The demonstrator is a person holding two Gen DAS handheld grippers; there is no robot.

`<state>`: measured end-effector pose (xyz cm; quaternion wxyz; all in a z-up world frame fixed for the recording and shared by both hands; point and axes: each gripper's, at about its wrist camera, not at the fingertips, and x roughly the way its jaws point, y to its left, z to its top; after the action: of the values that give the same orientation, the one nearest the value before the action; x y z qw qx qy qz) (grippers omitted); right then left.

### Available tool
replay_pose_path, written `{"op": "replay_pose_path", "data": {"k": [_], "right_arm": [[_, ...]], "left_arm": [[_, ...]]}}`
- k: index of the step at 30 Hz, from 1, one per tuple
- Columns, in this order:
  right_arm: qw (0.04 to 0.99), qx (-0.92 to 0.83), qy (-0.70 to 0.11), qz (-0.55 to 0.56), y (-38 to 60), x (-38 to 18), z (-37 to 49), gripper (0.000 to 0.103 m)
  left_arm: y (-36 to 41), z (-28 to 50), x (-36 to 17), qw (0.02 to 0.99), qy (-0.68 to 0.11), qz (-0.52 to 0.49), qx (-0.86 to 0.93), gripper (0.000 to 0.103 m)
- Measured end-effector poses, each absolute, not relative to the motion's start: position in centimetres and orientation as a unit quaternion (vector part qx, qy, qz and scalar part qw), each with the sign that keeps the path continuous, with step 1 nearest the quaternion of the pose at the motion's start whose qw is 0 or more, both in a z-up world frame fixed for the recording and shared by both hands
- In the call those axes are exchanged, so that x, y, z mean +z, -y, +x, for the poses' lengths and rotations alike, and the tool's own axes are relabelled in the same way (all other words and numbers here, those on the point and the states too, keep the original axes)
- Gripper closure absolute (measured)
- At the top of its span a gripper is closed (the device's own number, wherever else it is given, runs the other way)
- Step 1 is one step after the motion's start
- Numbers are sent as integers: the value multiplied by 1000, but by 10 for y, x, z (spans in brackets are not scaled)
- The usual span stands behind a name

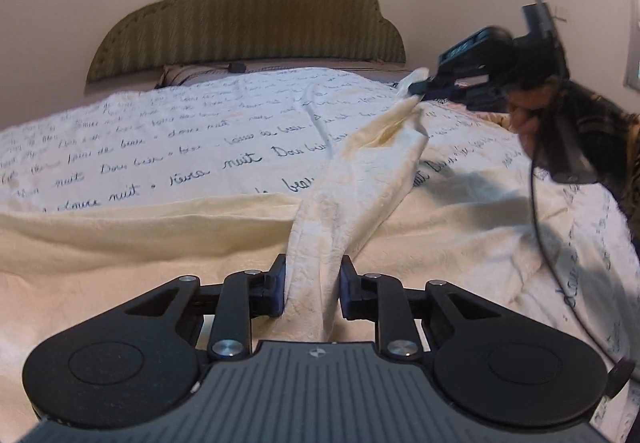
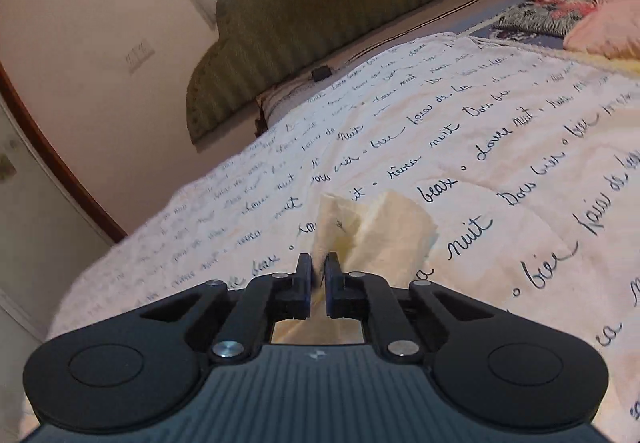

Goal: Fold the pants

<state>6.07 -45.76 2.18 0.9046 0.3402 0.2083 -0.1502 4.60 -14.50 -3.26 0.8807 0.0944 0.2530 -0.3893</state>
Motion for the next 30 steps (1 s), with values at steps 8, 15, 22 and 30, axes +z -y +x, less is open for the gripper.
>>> {"op": "replay_pose_path", "data": {"k": [8, 15, 22, 30], "right_arm": [[874, -117, -134, 453, 494, 20, 18, 96], [904, -49, -45, 421, 484, 75, 39, 96], [911, -128, -26, 390, 472, 61, -66, 96], [838, -248, -59, 482, 487, -33, -160, 97]], "left_arm": [[159, 49, -31, 887, -254, 109, -370, 82], [154, 38, 2, 955, -105, 95, -262, 87], [164, 4, -24, 907, -121, 195, -352, 86], [169, -14, -50, 882, -124, 243, -385, 86]]}}
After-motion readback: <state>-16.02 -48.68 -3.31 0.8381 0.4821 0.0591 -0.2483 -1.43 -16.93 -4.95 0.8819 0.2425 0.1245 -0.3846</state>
